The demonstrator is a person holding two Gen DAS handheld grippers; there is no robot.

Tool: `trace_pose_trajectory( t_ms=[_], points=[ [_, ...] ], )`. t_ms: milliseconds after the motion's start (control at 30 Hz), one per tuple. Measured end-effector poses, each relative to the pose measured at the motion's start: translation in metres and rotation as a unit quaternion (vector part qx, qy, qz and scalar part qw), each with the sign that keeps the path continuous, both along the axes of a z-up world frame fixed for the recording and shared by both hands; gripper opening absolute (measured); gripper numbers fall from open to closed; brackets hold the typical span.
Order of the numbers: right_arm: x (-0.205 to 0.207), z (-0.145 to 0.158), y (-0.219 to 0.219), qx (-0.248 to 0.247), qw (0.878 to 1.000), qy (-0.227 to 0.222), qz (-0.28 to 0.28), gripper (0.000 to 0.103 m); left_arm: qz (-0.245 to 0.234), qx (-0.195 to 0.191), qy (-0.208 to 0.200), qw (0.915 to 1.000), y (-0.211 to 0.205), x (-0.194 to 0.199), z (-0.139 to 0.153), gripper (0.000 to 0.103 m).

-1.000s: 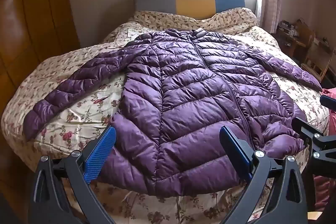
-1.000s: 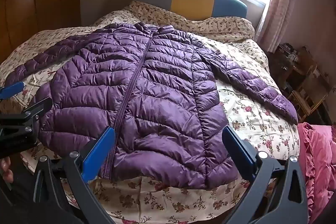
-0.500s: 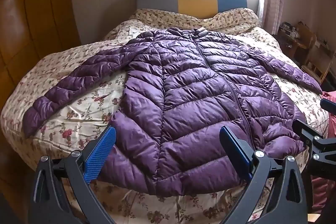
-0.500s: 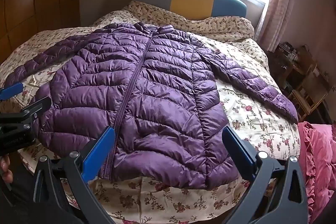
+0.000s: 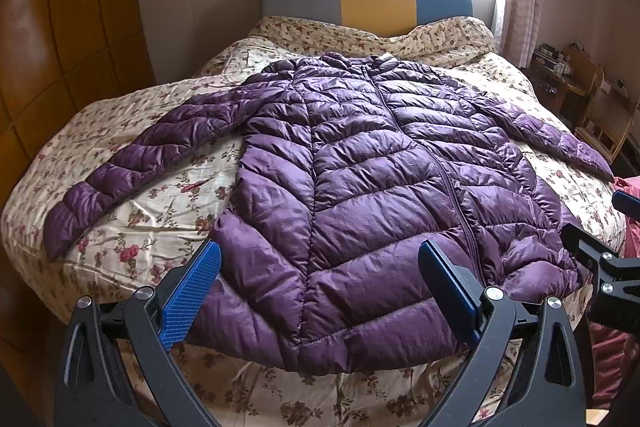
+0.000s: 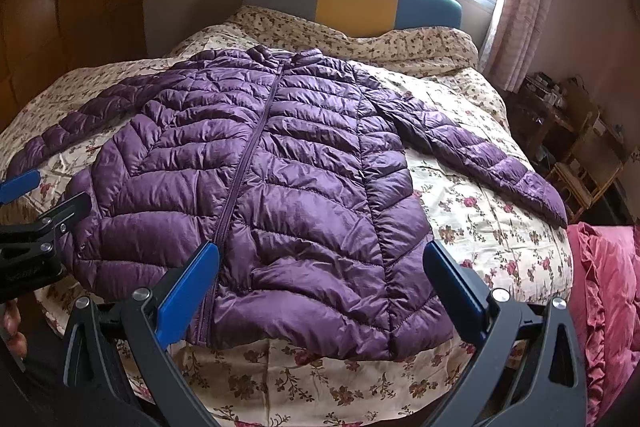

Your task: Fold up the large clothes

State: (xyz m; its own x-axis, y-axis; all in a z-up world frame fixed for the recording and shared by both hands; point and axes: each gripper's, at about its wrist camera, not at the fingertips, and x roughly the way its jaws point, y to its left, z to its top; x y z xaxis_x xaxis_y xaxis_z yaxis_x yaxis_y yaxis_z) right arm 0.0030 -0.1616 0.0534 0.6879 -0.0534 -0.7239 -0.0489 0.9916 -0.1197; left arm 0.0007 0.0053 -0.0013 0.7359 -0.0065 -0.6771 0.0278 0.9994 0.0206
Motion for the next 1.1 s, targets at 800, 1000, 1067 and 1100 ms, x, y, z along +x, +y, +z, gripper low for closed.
trace_pose_trajectory(
  t_ms=[800,1000,1067,1100],
  points=[
    [0.0001,-0.006,-0.0071,0.002,1.0,-0.003,-0.014,0.101,0.003,-0.005,0.004,1.0,0.0017,-0.001,-0.0057,0.098],
    [-0.0002,-0.0064,-0.0079,0.003,1.0,-0.001,-0.016,0.101,0.004,-0.005,0.005,1.0,0.0024,-0.0006,-0.0054,0.098],
    [0.0011,-0.0075,-0.0088,0.004,1.0,0.0,-0.018,0.101,0.005,-0.005,0.006,1.0,0.0023,-0.0009,-0.0062,0.098],
    [0.0021,-0.0083,-0.0093,0.004,1.0,0.001,-0.018,0.101,0.005,-0.005,0.006,1.0,0.0026,-0.0004,-0.0066,0.098]
  ],
)
